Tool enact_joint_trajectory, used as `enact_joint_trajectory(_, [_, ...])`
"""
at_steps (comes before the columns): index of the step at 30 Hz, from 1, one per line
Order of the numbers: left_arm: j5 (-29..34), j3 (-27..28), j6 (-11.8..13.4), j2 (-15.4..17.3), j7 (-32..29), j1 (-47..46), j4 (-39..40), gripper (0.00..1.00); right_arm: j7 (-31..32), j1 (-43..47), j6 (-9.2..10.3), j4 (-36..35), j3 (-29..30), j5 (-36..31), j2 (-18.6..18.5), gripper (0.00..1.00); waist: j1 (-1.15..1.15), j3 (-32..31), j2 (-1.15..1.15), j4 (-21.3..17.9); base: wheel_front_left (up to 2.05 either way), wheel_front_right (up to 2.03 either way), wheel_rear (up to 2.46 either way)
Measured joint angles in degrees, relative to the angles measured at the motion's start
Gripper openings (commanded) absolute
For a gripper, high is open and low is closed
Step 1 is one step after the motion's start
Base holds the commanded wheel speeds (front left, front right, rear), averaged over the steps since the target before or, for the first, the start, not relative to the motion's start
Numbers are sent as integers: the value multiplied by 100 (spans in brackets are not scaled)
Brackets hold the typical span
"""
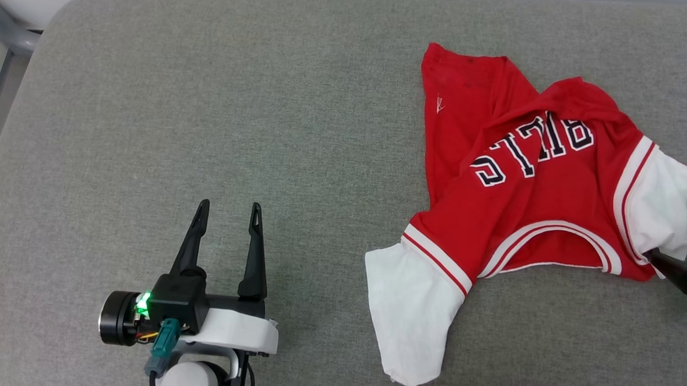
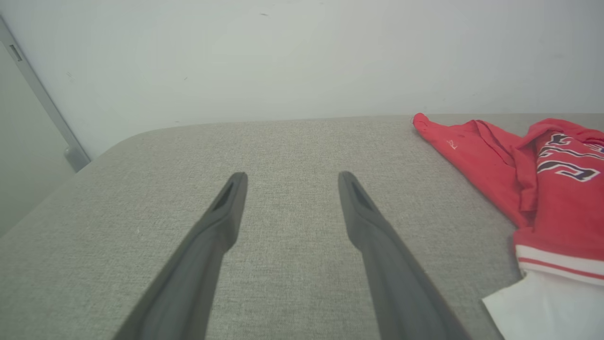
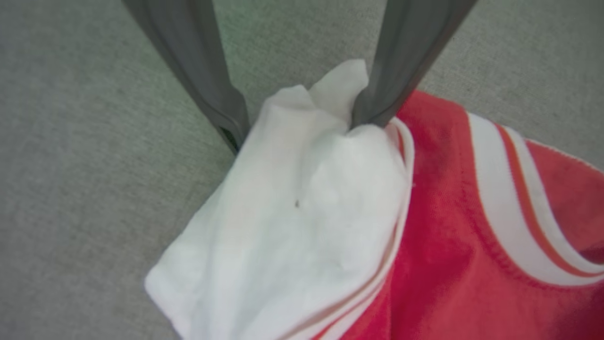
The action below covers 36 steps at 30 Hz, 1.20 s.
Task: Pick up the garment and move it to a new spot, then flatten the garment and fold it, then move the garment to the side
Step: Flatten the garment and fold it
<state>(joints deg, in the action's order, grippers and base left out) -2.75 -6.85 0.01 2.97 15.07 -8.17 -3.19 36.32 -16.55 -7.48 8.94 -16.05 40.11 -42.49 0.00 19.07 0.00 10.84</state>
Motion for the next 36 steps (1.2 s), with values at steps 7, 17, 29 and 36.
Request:
enact_joint_trajectory(7, [-5,34,46,-1,0,-15,-34,100,-170,-63,-2,321,-286,91,-126,0,0,-7,0,11,0,0,0])
enact_joint_trajectory(17, [5,109,48,-4,0,93,-42,100,-793,300,-5,420,449,419,-397,0,0,-259,0,-289,0,0,0])
enact_joint_trajectory(29, [5,154,-10,-4,0,187,-144,100,-813,1211,-3,1356,1697,229,-105,100,0,-499,0,-283,0,0,0])
enact_joint_trajectory(36, [47,227,-36,8,0,274,-171,100,-1712,1157,-4,539,2151,-580,99,100,0,-705,0,-345,0,0,0])
